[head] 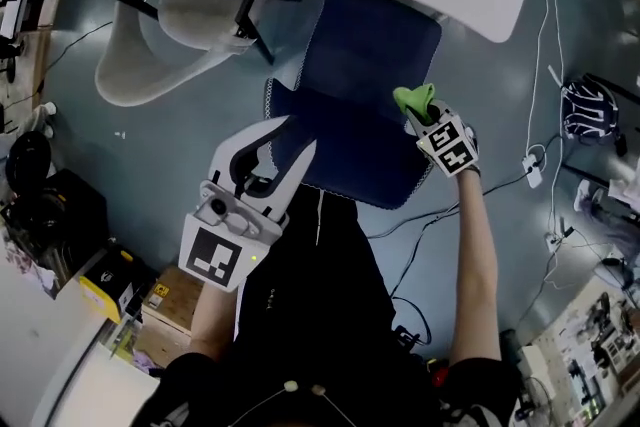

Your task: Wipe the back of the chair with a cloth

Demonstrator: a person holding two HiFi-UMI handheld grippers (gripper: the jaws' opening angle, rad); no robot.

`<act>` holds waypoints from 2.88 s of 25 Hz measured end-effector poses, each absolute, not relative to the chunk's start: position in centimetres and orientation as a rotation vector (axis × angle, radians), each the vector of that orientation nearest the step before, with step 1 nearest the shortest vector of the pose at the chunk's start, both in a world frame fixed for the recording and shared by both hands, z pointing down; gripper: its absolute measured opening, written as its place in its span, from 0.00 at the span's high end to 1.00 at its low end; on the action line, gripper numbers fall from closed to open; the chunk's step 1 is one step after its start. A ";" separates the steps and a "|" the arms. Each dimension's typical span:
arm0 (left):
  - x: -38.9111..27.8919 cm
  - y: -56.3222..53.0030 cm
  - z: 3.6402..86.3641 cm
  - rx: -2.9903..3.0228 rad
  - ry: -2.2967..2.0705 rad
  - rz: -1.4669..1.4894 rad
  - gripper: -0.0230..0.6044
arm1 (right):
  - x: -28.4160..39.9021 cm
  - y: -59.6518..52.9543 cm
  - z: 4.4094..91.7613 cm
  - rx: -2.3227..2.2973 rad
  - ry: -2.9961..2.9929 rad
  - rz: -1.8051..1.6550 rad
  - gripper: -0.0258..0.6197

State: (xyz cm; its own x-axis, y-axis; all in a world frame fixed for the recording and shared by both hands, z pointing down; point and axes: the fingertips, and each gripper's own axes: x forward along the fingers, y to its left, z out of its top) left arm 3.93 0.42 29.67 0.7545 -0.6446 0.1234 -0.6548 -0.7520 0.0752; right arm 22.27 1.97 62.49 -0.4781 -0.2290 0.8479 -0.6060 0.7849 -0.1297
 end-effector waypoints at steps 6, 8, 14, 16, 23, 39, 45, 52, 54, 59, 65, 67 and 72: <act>4.9 -1.9 31.0 2.888 -0.997 0.127 0.79 | 22.3 3.9 72.8 0.345 -1.862 0.658 0.93; 4.8 -2.6 32.1 2.880 -0.999 0.162 0.79 | 22.4 5.1 75.2 0.271 -1.790 0.699 0.93; 3.6 -3.8 34.2 2.844 -1.005 0.226 0.79 | 22.6 8.6 79.5 0.008 -1.599 0.761 0.93; 3.3 -4.0 34.7 2.841 -1.004 0.244 0.79 | 22.9 10.4 80.4 -0.082 -1.535 0.790 0.93; 3.8 -3.7 35.4 2.857 -0.958 0.284 0.79 | 23.2 13.0 81.4 -0.212 -1.431 0.846 0.93; 4.7 -3.2 30.4 2.939 -0.950 0.207 0.79 | 21.4 13.6 72.1 -0.184 -1.552 1.106 0.93; 5.6 -3.2 27.5 2.989 -0.939 0.153 0.79 | 21.2 14.3 67.7 -0.229 -1.670 1.007 0.93; 5.7 -2.6 24.3 3.030 -0.957 0.093 0.79 | 21.1 16.2 62.9 -0.364 -1.642 0.888 0.93; 5.6 -2.4 23.6 3.032 -0.964 0.070 0.79 | 21.1 16.7 61.5 -0.367 -1.663 0.887 0.93; 5.5 -2.0 22.5 3.015 -0.970 -0.009 0.79 | 21.2 18.1 58.1 -0.328 -1.764 0.941 0.93; 5.4 -2.1 22.3 3.006 -0.966 -0.038 0.79 | 21.3 18.9 53.9 -0.397 -1.813 1.018 0.93; 5.5 -2.1 22.4 3.005 -0.963 -0.034 0.79 | 21.1 16.8 53.5 -0.329 -1.863 1.017 0.93; 5.5 -2.2 23.4 2.989 -0.964 0.001 0.79 | 19.9 10.6 57.2 -0.111 -1.889 0.968 0.93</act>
State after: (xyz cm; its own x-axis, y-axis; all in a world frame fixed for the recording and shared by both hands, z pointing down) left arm 5.49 -2.21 23.36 0.8114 -0.5845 0.0012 -0.5845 -0.8114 0.0007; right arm 19.86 10.60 57.22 -0.5225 0.4578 0.7193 -0.3163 0.6793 -0.6621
